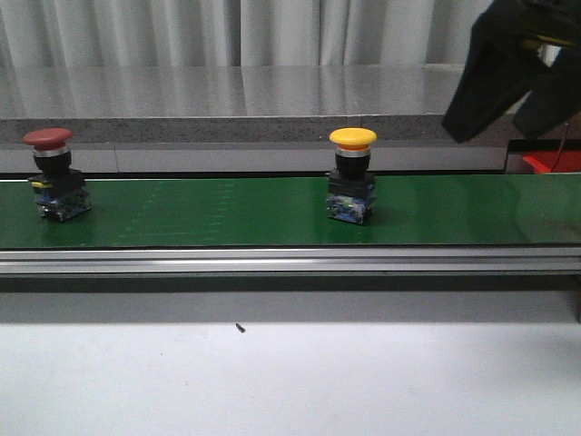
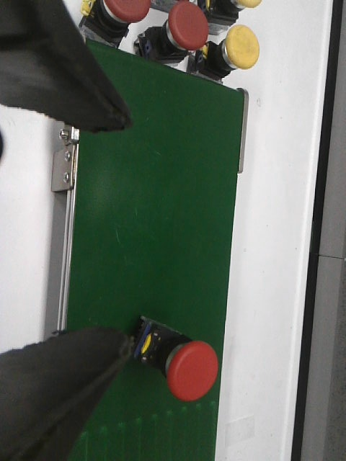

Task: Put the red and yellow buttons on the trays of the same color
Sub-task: 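Grasp the yellow button on the belt with the right gripper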

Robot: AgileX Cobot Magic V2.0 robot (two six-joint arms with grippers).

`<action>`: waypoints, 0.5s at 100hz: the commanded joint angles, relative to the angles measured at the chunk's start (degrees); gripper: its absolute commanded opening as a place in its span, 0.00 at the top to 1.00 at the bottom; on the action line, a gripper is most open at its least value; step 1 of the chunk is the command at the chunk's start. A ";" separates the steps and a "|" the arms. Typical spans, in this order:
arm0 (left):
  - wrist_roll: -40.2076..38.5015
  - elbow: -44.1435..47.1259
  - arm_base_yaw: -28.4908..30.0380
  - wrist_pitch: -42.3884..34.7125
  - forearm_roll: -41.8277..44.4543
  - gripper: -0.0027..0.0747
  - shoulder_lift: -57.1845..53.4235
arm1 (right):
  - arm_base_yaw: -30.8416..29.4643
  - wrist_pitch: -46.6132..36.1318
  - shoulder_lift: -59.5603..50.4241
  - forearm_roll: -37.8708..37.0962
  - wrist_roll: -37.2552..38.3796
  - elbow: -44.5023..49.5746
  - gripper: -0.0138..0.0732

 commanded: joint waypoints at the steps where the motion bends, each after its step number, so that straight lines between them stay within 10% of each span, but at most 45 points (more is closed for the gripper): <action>1: -0.60 -1.68 -0.28 -3.50 -0.67 0.26 -0.77 | 0.97 -2.30 0.81 0.26 -0.70 -4.65 0.11; 50: -0.60 -1.68 -0.28 -3.63 -0.67 0.26 -0.77 | 4.01 1.49 11.47 0.22 -0.70 -14.64 0.11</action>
